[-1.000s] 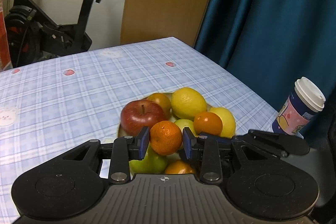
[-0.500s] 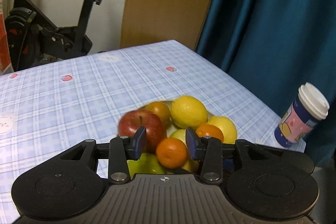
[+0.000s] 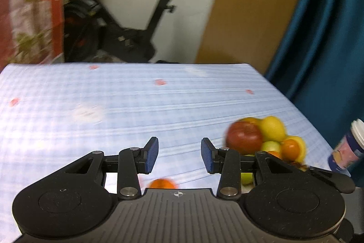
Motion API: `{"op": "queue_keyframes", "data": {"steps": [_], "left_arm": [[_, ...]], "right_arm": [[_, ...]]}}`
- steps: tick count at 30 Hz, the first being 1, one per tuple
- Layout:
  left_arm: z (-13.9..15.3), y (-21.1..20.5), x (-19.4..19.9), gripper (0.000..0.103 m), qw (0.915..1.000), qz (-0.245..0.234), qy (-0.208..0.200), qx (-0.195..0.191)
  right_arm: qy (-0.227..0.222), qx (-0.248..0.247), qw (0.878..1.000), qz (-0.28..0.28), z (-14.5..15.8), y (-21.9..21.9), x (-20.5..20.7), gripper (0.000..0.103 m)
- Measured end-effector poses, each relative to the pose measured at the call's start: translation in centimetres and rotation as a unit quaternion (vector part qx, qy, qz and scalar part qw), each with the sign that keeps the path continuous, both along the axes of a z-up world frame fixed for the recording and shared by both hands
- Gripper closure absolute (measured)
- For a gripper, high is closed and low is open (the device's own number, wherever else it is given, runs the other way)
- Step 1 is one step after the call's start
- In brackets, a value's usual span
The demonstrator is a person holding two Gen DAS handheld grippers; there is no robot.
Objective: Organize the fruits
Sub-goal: 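Move the left gripper to the last tangerine on the table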
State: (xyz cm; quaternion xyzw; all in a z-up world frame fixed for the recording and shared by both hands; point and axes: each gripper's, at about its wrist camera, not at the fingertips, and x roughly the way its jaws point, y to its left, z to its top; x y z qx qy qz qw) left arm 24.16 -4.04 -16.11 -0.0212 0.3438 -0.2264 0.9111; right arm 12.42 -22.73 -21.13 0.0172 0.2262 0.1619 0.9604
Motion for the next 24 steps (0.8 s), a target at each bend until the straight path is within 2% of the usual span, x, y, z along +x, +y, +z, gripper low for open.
{"op": "queue_keyframes", "data": {"steps": [5,14,24], "left_arm": [[-0.9,2.5,0.4,0.059,0.9994,0.019,0.026,-0.013],[-3.5,3.4,0.3,0.059,0.998,0.016,0.053,-0.031],[-5.6,2.9,0.7,0.059,0.9957,-0.002,0.083,-0.041]], "right_arm": [[0.003,0.001,1.0,0.026,0.1,1.6,1.1,0.054],[0.038,-0.002,0.995,0.088,-1.0,6.0,4.9,0.054],[0.059,-0.016,0.992,0.108,-2.4,8.9,7.4,0.054]]}}
